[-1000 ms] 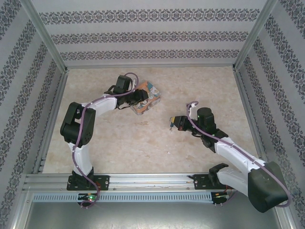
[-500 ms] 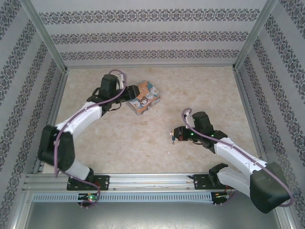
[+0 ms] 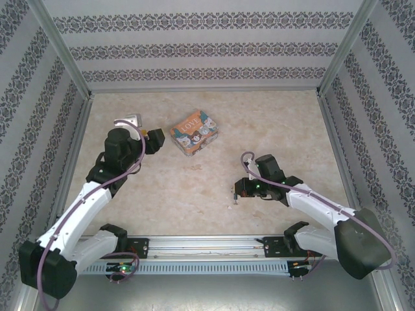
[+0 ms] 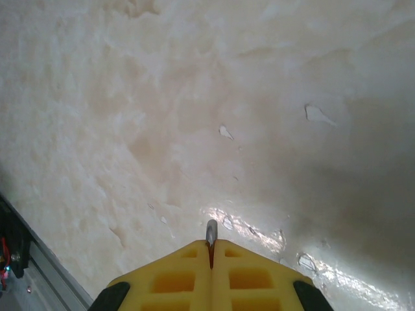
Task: Unlock a padlock with a key
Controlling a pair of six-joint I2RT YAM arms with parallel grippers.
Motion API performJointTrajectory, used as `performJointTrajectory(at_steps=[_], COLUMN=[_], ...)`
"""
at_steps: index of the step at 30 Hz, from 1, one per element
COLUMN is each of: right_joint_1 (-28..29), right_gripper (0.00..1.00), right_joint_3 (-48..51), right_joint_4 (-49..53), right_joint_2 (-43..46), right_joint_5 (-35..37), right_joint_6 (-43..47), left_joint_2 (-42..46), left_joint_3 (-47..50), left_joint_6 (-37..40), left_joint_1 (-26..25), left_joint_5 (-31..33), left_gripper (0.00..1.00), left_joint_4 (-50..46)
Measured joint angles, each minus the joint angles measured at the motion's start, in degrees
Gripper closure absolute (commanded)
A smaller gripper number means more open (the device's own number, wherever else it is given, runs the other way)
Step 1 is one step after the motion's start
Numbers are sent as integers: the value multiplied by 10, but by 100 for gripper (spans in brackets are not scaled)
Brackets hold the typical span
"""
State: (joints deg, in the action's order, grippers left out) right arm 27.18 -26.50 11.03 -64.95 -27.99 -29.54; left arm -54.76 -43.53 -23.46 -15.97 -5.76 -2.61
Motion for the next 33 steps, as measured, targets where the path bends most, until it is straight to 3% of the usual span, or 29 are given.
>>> performJointTrajectory(at_steps=[10, 33], right_joint_1=[5, 5], right_gripper=[100, 100], right_joint_3=[-12, -18], right_joint_4=[11, -45], right_joint_2=[-58, -126], right_joint_5=[-8, -17], right_joint_6=[14, 13], left_joint_2=[38, 38], left_joint_3=[19, 29], left_joint_6=[40, 40], left_joint_1=[0, 0], left_joint_5=[44, 50], left_gripper=[28, 27], left_joint_4=[0, 5])
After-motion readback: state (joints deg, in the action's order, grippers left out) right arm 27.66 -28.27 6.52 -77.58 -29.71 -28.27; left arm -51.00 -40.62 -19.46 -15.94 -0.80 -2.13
